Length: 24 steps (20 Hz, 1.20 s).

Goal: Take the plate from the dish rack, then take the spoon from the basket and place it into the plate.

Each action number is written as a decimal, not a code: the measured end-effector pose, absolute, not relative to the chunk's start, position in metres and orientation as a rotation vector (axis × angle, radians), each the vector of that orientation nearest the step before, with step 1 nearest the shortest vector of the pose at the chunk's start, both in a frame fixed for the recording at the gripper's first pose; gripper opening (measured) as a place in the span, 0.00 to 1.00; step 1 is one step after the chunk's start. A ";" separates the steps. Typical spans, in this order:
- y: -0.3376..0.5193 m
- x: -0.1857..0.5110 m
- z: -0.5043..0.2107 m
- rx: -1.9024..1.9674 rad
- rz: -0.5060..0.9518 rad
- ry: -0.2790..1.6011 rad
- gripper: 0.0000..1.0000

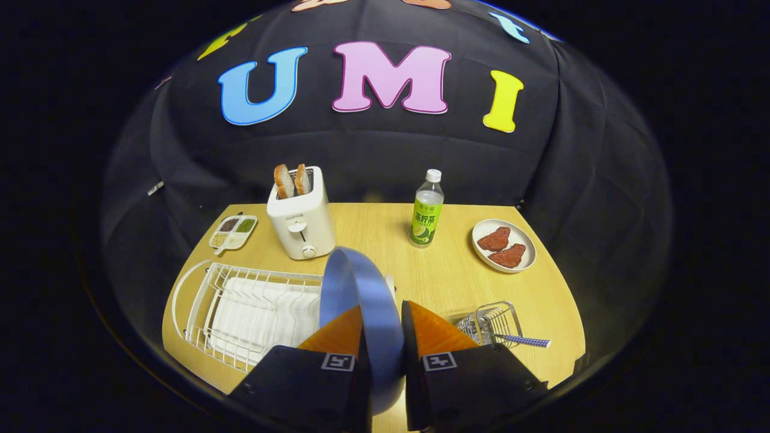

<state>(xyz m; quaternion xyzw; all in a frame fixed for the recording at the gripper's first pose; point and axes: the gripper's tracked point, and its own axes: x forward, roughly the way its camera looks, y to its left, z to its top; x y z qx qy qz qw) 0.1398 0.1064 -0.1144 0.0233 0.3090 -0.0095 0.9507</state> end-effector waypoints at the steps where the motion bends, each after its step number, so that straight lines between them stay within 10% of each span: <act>1: 0.101 0.137 -0.110 0.070 -0.015 0.623 0.26; 24: -0.100 -0.011 -0.171 0.408 0.293 0.781 0.26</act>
